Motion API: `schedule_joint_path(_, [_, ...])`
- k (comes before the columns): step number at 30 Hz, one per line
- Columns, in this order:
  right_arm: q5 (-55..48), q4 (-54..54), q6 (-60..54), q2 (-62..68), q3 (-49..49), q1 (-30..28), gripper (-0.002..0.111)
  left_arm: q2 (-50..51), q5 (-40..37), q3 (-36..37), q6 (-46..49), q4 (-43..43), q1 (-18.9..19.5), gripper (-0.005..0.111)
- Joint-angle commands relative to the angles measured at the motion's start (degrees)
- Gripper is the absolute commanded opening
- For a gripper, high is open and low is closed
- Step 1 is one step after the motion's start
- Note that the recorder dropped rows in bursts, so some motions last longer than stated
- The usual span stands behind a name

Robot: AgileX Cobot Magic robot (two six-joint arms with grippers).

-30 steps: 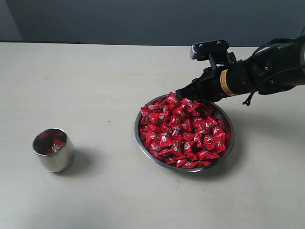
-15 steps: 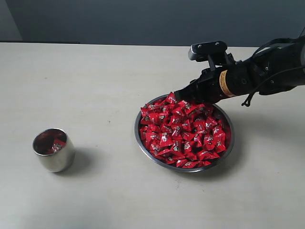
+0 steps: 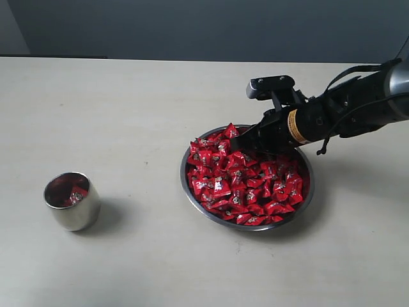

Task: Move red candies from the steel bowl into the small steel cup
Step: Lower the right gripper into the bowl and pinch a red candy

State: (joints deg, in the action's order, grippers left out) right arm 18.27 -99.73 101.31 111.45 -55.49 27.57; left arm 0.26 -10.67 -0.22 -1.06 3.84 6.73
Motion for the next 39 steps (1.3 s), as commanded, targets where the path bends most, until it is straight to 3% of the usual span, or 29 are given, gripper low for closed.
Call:
schedule_joint_path(1, [0.0,-0.2,0.0,0.1,0.3,-0.1,0.027,-0.3,0.3,0.2,-0.1,0.1,0.0,0.0])
schedule_joint_path(27, [-2.0,-0.2,0.1,0.1,0.3,-0.1,0.023,-0.3,0.3,0.2,-0.1,0.1,0.0,0.0])
schedule_joint_path(28, [-2.2,-0.2,0.1,0.1,0.3,-0.1,0.021,-0.3,0.3,0.2,-0.1,0.1,0.0,0.0])
schedule_joint_path(29, [-2.2,-0.2,0.1,0.1,0.3,-0.1,0.01,-0.3,0.3,0.2,-0.1,0.1,0.0,0.0])
schedule_joint_path(31, [-1.8,-0.2,0.1,0.1,0.3,-0.1,-0.001,-0.3,0.3,0.2,-0.1,0.1,0.0,0.0])
schedule_joint_path(39, [-1.7,-0.2,-0.3,0.1,0.3,-0.1,-0.001,-0.3,0.3,0.2,-0.1,0.1,0.0,0.0])
